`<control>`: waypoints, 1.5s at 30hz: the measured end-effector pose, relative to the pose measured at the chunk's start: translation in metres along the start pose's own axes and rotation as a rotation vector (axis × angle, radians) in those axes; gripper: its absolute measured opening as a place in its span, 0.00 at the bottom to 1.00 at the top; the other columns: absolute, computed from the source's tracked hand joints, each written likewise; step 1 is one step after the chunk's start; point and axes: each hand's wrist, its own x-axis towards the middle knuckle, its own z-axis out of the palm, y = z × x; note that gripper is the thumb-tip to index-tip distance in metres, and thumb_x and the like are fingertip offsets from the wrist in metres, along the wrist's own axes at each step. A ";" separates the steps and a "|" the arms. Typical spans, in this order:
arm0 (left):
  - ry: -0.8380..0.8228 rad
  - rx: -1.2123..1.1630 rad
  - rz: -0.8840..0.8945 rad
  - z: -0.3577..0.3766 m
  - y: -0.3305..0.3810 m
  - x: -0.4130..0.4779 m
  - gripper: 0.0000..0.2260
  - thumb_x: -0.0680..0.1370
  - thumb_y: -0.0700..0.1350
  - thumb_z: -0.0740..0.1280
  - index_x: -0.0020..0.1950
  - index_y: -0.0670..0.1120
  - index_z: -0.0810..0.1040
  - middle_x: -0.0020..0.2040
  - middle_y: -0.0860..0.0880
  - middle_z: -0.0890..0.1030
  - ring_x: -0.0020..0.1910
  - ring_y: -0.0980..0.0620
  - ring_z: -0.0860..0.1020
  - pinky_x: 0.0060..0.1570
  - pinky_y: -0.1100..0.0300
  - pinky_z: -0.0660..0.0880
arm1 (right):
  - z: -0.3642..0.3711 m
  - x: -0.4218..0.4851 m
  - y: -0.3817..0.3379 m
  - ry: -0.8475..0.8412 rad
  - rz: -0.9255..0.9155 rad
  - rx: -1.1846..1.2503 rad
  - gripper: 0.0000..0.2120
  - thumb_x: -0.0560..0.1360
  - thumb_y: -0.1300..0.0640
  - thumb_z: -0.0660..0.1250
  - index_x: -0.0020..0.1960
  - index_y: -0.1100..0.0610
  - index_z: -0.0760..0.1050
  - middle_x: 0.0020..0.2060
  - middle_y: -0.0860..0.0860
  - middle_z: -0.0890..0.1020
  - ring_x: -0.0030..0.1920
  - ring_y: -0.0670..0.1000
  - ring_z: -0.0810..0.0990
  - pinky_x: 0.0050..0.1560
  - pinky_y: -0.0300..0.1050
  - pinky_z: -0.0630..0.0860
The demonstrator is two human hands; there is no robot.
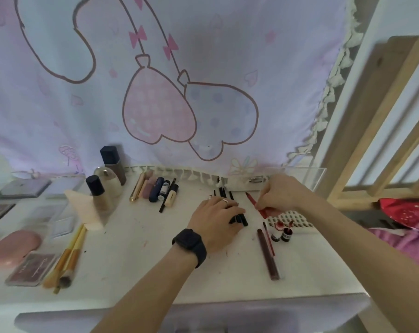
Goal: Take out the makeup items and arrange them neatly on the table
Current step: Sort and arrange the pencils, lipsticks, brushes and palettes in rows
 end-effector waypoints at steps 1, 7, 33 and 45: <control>0.002 0.014 0.028 0.003 0.000 0.002 0.18 0.82 0.58 0.60 0.71 0.60 0.73 0.72 0.58 0.72 0.72 0.53 0.65 0.71 0.54 0.60 | 0.003 0.006 -0.001 -0.012 0.003 -0.022 0.11 0.69 0.57 0.73 0.42 0.66 0.86 0.30 0.53 0.82 0.32 0.50 0.81 0.53 0.49 0.83; 0.041 0.055 0.103 0.014 -0.007 0.005 0.16 0.82 0.58 0.60 0.68 0.59 0.77 0.68 0.59 0.76 0.69 0.54 0.69 0.67 0.56 0.62 | 0.019 0.026 -0.009 -0.008 -0.001 -0.154 0.10 0.69 0.54 0.73 0.40 0.60 0.87 0.26 0.48 0.80 0.30 0.47 0.79 0.45 0.43 0.82; 0.097 -0.021 0.084 0.020 0.003 0.009 0.15 0.81 0.58 0.61 0.65 0.57 0.78 0.65 0.57 0.77 0.64 0.53 0.72 0.65 0.59 0.63 | 0.021 0.037 -0.006 0.014 0.002 -0.346 0.08 0.72 0.55 0.69 0.38 0.56 0.84 0.29 0.48 0.81 0.33 0.48 0.79 0.38 0.40 0.78; 0.069 -0.201 -0.255 0.005 -0.031 -0.024 0.22 0.75 0.62 0.68 0.68 0.61 0.72 0.70 0.54 0.64 0.59 0.54 0.71 0.60 0.58 0.72 | 0.026 0.030 -0.016 -0.050 -0.062 -0.339 0.08 0.73 0.55 0.68 0.36 0.56 0.80 0.32 0.49 0.84 0.34 0.49 0.80 0.51 0.45 0.82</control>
